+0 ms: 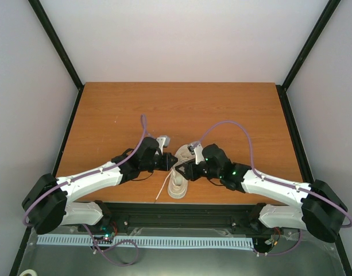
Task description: Tie the shoes
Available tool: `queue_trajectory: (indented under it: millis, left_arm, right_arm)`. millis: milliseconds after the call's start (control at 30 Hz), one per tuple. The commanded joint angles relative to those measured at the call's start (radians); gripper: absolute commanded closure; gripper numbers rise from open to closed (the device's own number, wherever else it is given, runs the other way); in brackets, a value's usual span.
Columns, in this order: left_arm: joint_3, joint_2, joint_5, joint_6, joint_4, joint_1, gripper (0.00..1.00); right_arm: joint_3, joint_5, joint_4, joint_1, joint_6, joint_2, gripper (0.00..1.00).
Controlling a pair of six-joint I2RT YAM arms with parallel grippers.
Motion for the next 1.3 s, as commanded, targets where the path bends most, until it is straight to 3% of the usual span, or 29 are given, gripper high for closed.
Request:
queue_trajectory:
  millis: [0,200,533,700,800,967,1100,1267]
  left_arm:
    - [0.035,-0.008,0.004,0.013,0.022,0.0,0.99]
    - [0.038,-0.005,0.004,0.013,0.022,0.0,0.99]
    - [0.043,-0.002,-0.008,0.016,0.017,0.0,0.99]
    - [0.041,-0.019,-0.072,0.05,-0.009,0.001,0.99]
    - [0.034,-0.029,-0.053,0.057,0.007,0.002,0.99]
    - [0.027,-0.041,-0.047,0.05,0.014,0.002,0.99]
    - [0.03,-0.024,-0.034,0.037,0.014,0.002,0.99]
    - [0.03,-0.013,-0.03,0.026,0.022,0.002,0.99]
  right_arm:
    - [0.042,0.065,-0.012,0.044,-0.011,0.013,0.52]
    - [0.06,0.172,-0.069,0.117,0.0,0.031,0.54]
    - [0.087,0.411,-0.18,0.294,0.024,0.084,0.43]
    - [0.114,0.462,-0.213,0.317,0.021,0.087,0.45]
    - [0.122,0.502,-0.224,0.306,0.004,0.045,0.4]
    - [0.101,0.312,-0.161,0.17,-0.107,-0.029,0.33]
    - [0.068,0.1,-0.052,0.068,-0.194,-0.032,0.33]
    - [0.06,-0.021,0.023,0.01,-0.276,0.018,0.36]
